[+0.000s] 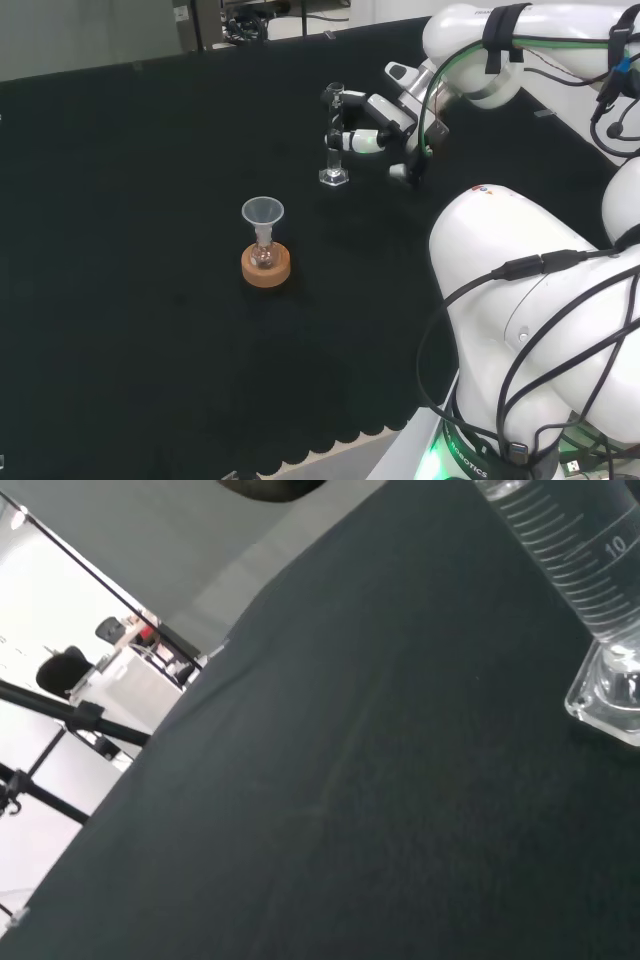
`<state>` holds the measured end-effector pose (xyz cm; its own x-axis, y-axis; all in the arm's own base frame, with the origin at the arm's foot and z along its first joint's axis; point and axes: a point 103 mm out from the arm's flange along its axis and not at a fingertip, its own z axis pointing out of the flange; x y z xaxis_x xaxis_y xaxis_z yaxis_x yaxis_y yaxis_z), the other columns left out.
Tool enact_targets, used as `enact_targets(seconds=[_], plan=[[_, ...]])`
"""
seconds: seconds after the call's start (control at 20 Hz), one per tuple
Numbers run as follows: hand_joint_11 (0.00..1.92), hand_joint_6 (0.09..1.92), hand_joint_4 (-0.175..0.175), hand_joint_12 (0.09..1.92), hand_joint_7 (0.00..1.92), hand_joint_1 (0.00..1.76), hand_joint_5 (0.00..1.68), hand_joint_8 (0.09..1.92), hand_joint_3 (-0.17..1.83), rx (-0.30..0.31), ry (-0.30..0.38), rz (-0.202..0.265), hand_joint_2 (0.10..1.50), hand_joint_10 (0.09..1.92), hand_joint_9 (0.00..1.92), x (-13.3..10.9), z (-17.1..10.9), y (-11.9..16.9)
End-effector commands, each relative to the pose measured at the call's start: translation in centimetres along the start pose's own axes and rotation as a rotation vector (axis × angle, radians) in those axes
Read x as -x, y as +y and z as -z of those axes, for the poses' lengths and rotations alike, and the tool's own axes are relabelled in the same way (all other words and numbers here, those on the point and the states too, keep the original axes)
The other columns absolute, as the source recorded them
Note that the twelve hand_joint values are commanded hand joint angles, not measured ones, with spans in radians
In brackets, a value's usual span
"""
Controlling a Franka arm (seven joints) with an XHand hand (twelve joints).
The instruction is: Pick up the graduated cylinder.
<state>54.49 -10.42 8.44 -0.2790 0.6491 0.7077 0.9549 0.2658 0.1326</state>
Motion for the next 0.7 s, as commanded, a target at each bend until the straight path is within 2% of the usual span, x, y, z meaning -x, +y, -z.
enact_targets(seconds=[0.05, 0.35, 0.7], plan=[[0.38, 0.09, -0.022, 1.29, 0.43, 0.95, 0.49, 0.57, -0.17, 0.028, 0.036, -0.002, 0.99, 0.51, 0.65, 0.07, -0.71, 0.46], [0.46, 0.09, -0.022, 1.25, 0.48, 0.96, 0.53, 0.56, -0.17, 0.049, 0.086, -0.011, 1.00, 0.49, 0.71, 0.34, -1.32, 0.55], [0.51, 0.09, -0.025, 1.22, 0.49, 0.91, 0.54, 0.55, -0.17, 0.061, 0.106, -0.015, 1.03, 0.47, 0.74, 0.39, -1.42, 0.48]])
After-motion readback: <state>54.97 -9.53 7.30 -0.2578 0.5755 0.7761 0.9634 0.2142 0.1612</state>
